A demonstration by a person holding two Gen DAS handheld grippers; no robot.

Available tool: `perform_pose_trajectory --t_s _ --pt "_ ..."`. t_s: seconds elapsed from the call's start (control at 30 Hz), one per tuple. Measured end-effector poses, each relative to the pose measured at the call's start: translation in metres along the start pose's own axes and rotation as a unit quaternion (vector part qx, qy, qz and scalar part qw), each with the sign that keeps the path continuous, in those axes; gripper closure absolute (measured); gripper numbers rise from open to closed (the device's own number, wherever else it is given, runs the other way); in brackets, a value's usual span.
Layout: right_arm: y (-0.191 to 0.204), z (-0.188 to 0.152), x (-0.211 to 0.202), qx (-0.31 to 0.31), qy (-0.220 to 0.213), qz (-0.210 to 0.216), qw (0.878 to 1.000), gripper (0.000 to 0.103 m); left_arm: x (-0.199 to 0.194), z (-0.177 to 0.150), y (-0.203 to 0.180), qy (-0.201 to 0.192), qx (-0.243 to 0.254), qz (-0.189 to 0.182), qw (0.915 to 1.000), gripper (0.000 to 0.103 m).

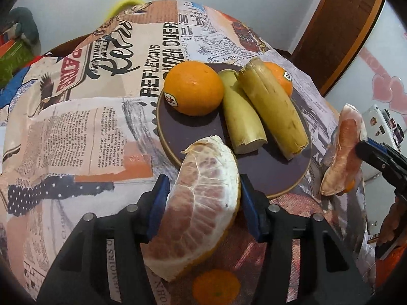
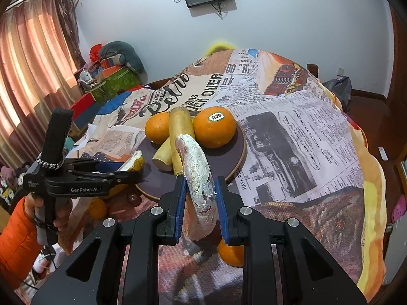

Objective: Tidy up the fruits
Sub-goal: 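Lift the pomelo wedge toward the plate with the right tool while the left tool grasps the pomelo segment, then lower both pomelo pieces onto the plate beside the yellow fruits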

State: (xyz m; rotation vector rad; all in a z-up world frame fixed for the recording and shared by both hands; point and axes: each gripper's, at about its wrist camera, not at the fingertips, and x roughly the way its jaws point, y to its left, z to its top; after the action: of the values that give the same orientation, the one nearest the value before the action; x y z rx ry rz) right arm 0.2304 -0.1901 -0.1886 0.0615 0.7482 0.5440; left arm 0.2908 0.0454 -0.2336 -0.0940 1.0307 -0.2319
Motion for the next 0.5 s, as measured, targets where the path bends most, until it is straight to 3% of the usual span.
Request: perform_pose_trajectory --t_s 0.37,0.5 --pt "-0.007 0.016 -0.009 -0.01 -0.022 -0.012 1.0 0.082 -0.043 0.01 -0.006 -0.063 -0.002 0.019 0.9978 0.05" --pt "-0.009 0.023 -0.008 -0.017 -0.028 -0.016 0.999 0.082 -0.055 0.02 -0.01 -0.085 -0.004 0.008 0.9964 0.05"
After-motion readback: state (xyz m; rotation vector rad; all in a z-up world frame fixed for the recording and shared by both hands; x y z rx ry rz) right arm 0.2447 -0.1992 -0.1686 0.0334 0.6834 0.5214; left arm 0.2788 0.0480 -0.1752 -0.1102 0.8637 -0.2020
